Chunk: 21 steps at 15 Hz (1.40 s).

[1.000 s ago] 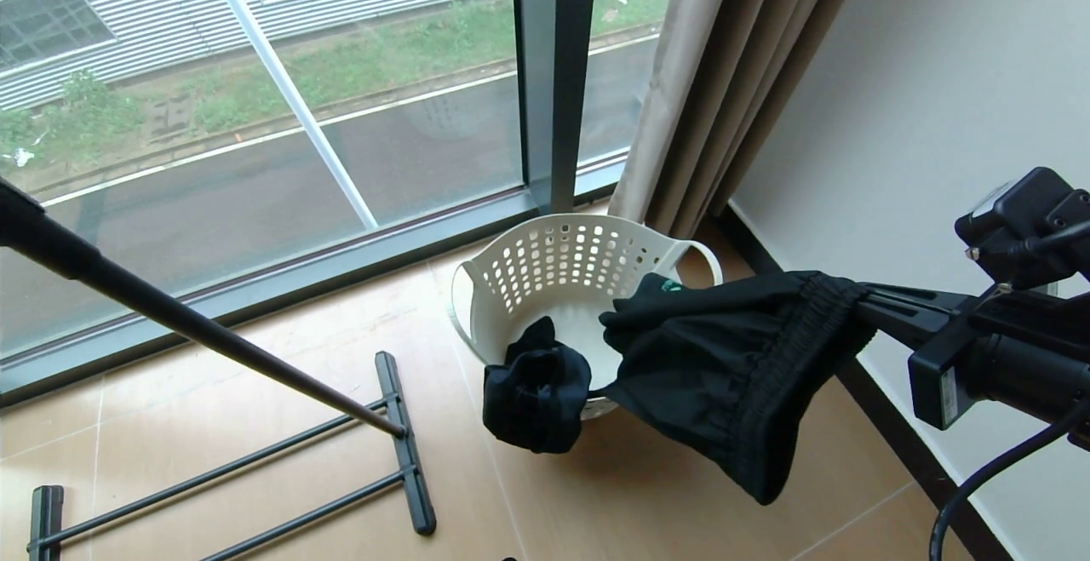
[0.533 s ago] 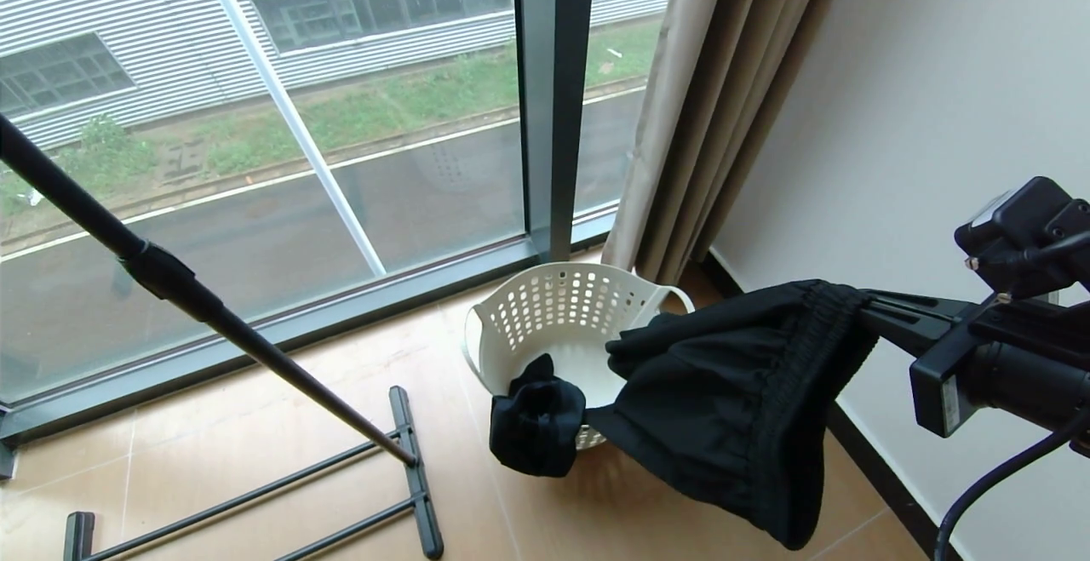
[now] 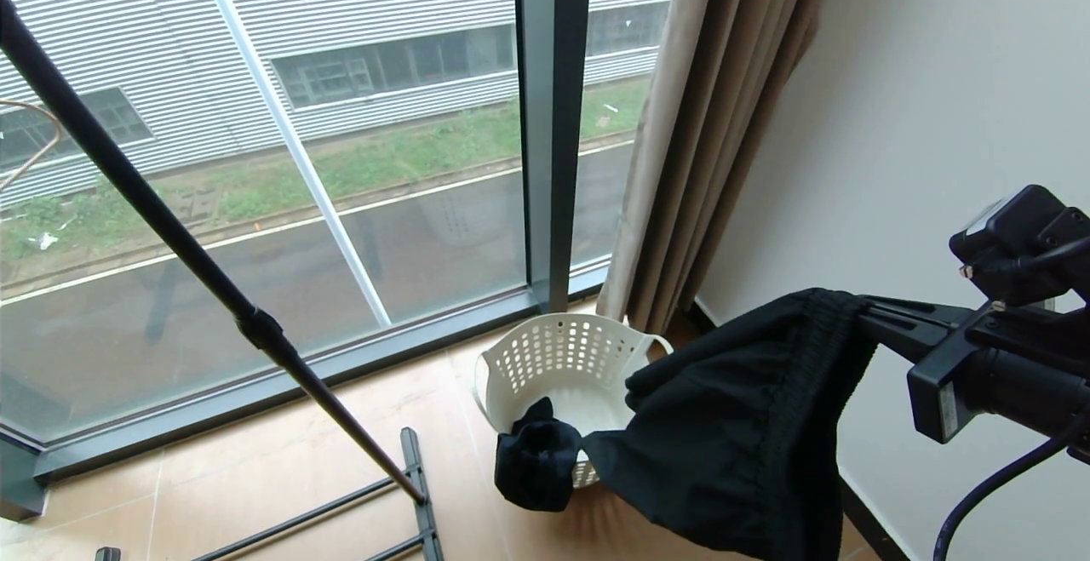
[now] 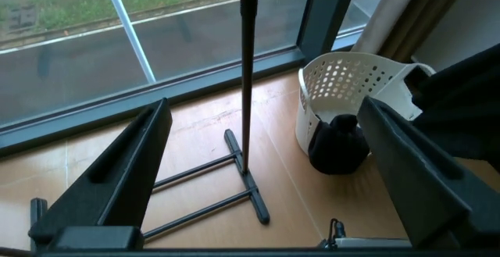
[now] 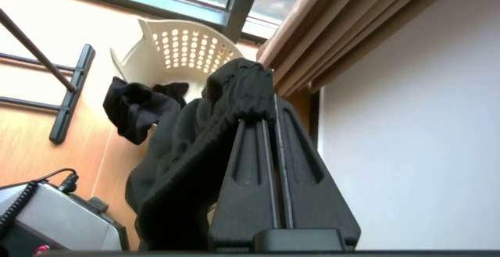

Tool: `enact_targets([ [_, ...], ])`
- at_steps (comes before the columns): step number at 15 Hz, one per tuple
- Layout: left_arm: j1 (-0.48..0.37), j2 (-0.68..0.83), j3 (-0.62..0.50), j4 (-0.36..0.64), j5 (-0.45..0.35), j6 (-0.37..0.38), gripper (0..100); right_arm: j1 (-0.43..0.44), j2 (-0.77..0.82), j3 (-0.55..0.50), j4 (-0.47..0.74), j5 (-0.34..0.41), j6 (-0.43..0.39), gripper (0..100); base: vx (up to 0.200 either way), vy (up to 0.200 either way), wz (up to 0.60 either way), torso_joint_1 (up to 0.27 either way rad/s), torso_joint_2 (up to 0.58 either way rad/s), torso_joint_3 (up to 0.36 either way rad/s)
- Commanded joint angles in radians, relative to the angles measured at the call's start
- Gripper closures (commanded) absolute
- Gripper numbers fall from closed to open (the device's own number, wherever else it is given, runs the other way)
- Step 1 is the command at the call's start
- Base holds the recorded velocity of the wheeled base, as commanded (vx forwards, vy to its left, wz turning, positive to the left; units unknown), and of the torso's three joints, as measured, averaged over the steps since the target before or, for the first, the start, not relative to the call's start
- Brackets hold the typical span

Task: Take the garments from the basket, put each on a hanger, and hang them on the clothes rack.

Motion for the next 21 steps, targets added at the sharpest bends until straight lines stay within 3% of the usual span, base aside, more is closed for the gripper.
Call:
enact_targets([
  [1,0.000,0.001,0.000,0.000,0.000,0.000,0,0.000,0.008,0.003,0.000,0.002,0.000,100,0.000,0.000,0.00,0.251,-0.53,-0.090],
  [11,0.000,0.001,0.000,0.000,0.000,0.000,0,0.002,0.025,0.023,-0.005,0.002,-0.022,100,0.000,0.000,0.00,0.265,-0.56,-0.094],
  [21,0.000,0.001,0.006,-0.005,0.008,0.013,0,0.002,0.019,0.037,-0.008,0.002,-0.045,100,0.000,0.000,0.00,0.027,-0.05,0.062],
])
